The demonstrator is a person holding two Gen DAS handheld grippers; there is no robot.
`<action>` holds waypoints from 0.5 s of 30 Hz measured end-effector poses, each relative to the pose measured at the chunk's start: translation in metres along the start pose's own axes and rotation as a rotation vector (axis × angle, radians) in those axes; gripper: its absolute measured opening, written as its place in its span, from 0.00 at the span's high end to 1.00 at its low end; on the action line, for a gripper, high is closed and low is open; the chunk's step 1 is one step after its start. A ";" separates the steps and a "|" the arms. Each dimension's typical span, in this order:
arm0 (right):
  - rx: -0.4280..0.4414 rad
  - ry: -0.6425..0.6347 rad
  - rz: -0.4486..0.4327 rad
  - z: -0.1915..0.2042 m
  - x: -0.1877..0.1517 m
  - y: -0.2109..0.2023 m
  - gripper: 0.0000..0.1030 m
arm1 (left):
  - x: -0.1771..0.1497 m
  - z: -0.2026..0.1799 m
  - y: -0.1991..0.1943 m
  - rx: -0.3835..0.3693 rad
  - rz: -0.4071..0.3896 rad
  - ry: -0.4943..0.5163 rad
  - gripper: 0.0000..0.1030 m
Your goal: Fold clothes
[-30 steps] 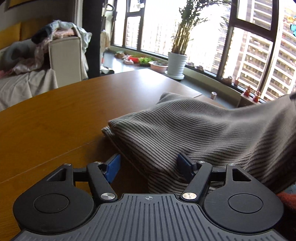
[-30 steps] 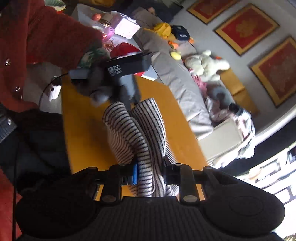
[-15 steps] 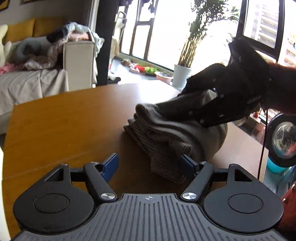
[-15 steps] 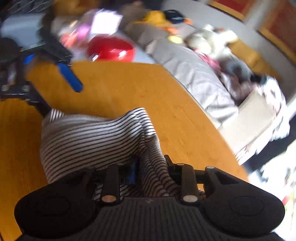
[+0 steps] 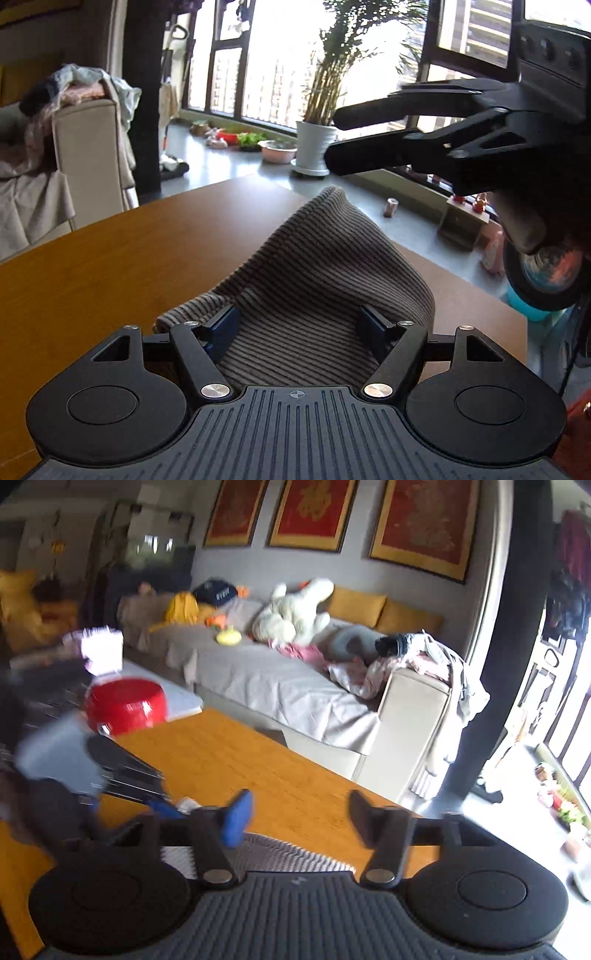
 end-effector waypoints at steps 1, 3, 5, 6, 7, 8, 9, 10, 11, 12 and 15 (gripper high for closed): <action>0.025 0.041 0.003 0.002 -0.004 -0.001 0.68 | 0.001 0.003 0.003 0.004 0.005 -0.004 0.25; 0.022 0.093 0.048 0.001 -0.023 0.011 0.68 | 0.001 0.005 0.007 0.013 0.016 0.010 0.25; -0.065 0.116 0.153 -0.011 -0.057 0.039 0.68 | 0.000 0.005 0.007 0.014 0.022 0.014 0.24; -0.096 0.146 0.202 -0.019 -0.079 0.053 0.68 | -0.001 0.006 0.006 0.026 0.026 0.020 0.26; -0.100 0.196 0.200 -0.024 -0.091 0.059 0.66 | -0.001 0.006 0.004 0.042 0.031 0.028 0.27; -0.093 0.251 0.173 -0.028 -0.098 0.061 0.65 | -0.001 0.007 0.003 0.059 0.035 0.036 0.27; -0.093 0.274 0.158 -0.029 -0.099 0.060 0.65 | -0.001 0.007 0.001 0.069 0.040 0.040 0.27; -0.103 0.265 0.150 -0.028 -0.099 0.057 0.65 | 0.003 0.006 -0.002 0.074 0.039 0.051 0.27; -0.115 0.247 0.145 -0.026 -0.100 0.055 0.64 | 0.008 0.003 -0.005 0.077 0.034 0.065 0.27; -0.124 0.242 0.140 -0.024 -0.102 0.054 0.63 | 0.012 0.001 -0.008 0.081 0.029 0.079 0.26; -0.129 0.295 0.122 -0.028 -0.107 0.051 0.62 | 0.036 -0.004 -0.012 0.099 -0.029 0.152 0.18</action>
Point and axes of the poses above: each gripper's, at about its wrist camera, not at the fingertips, and y roughly the way its jaws point, z to its left, x to its top, the point moved 9 cm from there along y, roughly the way its jaws point, and after that the axes turned 5 degrees about -z, right-handed, at the moved point
